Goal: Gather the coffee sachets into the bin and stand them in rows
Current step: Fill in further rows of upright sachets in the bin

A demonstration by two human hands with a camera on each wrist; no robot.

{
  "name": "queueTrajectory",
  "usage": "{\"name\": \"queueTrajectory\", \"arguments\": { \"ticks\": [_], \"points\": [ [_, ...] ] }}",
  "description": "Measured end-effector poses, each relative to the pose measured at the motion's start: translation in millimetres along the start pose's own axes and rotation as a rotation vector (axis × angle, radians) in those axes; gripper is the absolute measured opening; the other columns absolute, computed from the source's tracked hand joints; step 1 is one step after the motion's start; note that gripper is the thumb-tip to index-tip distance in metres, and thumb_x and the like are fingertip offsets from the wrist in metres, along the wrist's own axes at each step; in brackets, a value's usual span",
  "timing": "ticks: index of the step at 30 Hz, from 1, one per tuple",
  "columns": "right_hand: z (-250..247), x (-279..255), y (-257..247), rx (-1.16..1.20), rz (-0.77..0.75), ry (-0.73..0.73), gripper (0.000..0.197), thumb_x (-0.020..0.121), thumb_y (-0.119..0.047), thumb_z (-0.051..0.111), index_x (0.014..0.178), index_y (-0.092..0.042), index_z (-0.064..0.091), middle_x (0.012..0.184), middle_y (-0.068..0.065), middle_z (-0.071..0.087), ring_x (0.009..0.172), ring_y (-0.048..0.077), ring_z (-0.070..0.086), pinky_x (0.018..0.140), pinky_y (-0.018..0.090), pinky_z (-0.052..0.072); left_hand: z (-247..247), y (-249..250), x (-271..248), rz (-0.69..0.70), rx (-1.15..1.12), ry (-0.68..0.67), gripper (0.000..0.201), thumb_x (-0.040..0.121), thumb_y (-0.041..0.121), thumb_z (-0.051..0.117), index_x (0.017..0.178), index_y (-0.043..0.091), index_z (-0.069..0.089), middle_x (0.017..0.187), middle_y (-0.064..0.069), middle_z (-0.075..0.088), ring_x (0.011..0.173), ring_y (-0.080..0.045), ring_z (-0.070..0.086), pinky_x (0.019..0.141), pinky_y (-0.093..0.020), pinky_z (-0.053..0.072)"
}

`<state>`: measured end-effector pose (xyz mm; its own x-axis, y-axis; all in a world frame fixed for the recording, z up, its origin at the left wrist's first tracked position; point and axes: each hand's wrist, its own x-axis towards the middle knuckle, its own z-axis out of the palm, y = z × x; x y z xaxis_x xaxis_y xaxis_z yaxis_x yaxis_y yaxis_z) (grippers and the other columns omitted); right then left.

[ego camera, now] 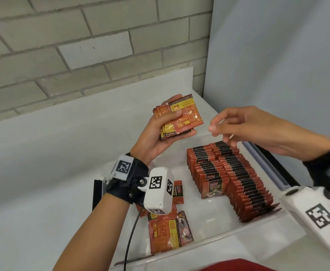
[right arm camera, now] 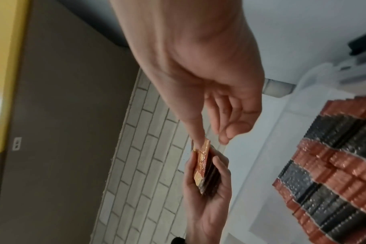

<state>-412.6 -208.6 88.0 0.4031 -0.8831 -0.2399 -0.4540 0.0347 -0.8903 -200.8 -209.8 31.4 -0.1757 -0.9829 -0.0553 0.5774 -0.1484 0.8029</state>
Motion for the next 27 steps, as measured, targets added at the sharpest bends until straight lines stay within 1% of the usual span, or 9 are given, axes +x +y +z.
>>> {"name": "queueTrajectory", "arguments": {
  "ticks": [4,6,8,13,16,18,22,24,27],
  "points": [
    [9.4,5.5,5.0,0.235,0.04,0.037,0.033,0.077,-0.024,0.073,0.106,-0.009,0.067,0.081,0.003,0.068,0.058,0.006,0.06,0.058,0.018,0.051,3.0,-6.8,0.4,0.013,0.039,-0.055,0.038,0.086,0.004,0.059,0.12,0.022,0.059,0.121,-0.011,0.065,0.104,-0.033,0.067,0.07,-0.039,0.06],
    [12.1,6.7,7.2,0.321,0.036,0.042,0.027,0.082,-0.016,0.071,0.106,-0.005,0.067,0.073,0.0,0.066,0.056,0.006,0.059,0.055,0.016,0.05,4.4,-10.0,1.0,0.006,0.041,-0.063,0.036,0.087,0.003,0.057,0.118,0.022,0.06,0.118,-0.01,0.067,0.104,-0.032,0.066,0.071,-0.04,0.06],
    [13.2,7.4,7.9,0.386,0.03,0.058,0.024,0.084,-0.013,0.069,0.105,-0.003,0.066,0.076,0.001,0.067,0.058,0.006,0.061,0.055,0.017,0.051,6.1,-11.8,1.2,0.0,0.034,-0.058,0.036,0.085,0.004,0.058,0.116,0.021,0.06,0.116,-0.01,0.068,0.104,-0.032,0.067,0.072,-0.041,0.06],
    [9.1,5.4,2.5,0.577,-0.035,0.124,0.016,0.086,-0.01,0.064,0.102,-0.005,0.063,0.09,0.012,0.075,0.077,0.018,0.073,0.068,0.019,0.057,8.5,-12.3,2.8,-0.017,0.065,0.001,0.043,0.085,0.027,0.059,0.127,0.016,0.055,0.114,-0.012,0.068,0.099,-0.025,0.068,0.074,-0.039,0.059],
    [3.2,3.6,-2.2,0.618,-0.122,0.236,0.015,0.083,-0.004,0.066,0.098,-0.003,0.064,0.098,0.016,0.073,0.09,0.023,0.073,0.078,0.023,0.057,7.5,-12.7,5.7,-0.02,0.028,0.05,0.039,0.083,0.037,0.059,0.118,0.021,0.06,0.106,-0.013,0.066,0.089,-0.025,0.067,0.075,-0.04,0.059],
    [-0.1,3.5,-1.1,0.537,-0.159,0.302,0.017,0.081,-0.005,0.07,0.097,-0.003,0.067,0.099,0.013,0.072,0.092,0.021,0.072,0.083,0.023,0.056,6.3,-13.3,7.2,-0.021,-0.017,0.082,0.04,0.081,0.038,0.061,0.116,0.02,0.06,0.1,-0.015,0.066,0.087,-0.027,0.067,0.075,-0.042,0.059],
    [2.8,4.9,6.3,0.264,-0.19,0.327,0.012,0.078,-0.014,0.076,0.089,-0.012,0.074,0.095,0.001,0.074,0.095,0.013,0.069,0.094,0.027,0.049,6.6,-14.0,6.9,-0.019,-0.064,0.03,0.033,0.082,0.029,0.061,0.114,0.018,0.06,0.097,-0.014,0.067,0.087,-0.028,0.067,0.078,-0.044,0.058],
    [5.4,6.7,9.8,0.211,-0.183,0.32,0.012,0.077,-0.015,0.077,0.088,-0.015,0.075,0.094,-0.002,0.075,0.095,0.009,0.069,0.095,0.027,0.047,7.1,-13.9,5.2,-0.015,-0.088,-0.017,0.03,0.083,0.018,0.062,0.113,0.018,0.06,0.1,-0.014,0.068,0.087,-0.029,0.069,0.079,-0.044,0.058],
    [6.1,8.5,12.4,0.189,-0.175,0.306,0.013,0.076,-0.016,0.078,0.089,-0.014,0.075,0.096,-0.004,0.075,0.094,0.008,0.069,0.093,0.027,0.049,5.8,-13.1,4.7,0.014,-0.124,-0.054,0.039,0.082,-0.001,0.061,0.115,0.018,0.06,0.109,-0.015,0.069,0.096,-0.032,0.069,0.08,-0.045,0.058]
  ]
}}
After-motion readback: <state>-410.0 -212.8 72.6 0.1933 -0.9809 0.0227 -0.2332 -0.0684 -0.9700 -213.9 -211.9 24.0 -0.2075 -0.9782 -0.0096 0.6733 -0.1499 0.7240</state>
